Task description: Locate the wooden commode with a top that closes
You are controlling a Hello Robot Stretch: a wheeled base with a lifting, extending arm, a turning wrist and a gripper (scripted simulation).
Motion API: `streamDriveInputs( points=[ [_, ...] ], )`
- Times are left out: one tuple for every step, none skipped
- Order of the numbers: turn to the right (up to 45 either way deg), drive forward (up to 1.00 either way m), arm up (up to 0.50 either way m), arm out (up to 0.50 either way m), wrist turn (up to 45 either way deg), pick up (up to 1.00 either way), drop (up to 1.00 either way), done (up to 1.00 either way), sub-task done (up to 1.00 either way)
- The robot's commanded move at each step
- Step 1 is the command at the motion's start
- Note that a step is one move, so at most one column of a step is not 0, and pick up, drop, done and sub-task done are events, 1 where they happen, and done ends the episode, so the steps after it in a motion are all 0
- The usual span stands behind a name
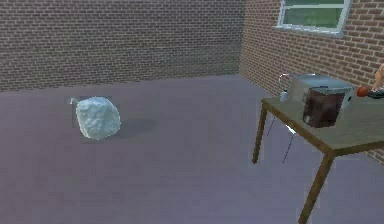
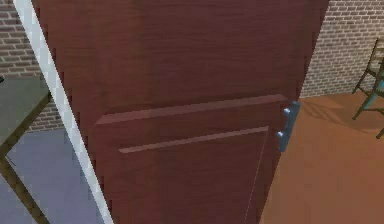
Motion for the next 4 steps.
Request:
streamDriveInputs(
  points=[
    [12.0,0.00,0.00,0.00,0.0,0.00,0.00,0.00,0.00],
    [0.0,0.10,0.00,0.00,0.0,0.00,0.00,0.00,0.00],
    [-21.0,0.00,0.00,0.00,0.0,0.00,0.00,0.00,0.00],
    [0.0,0.45,0.00,0.00,0.0,0.00,0.00,0.00,0.00]
  ],
)
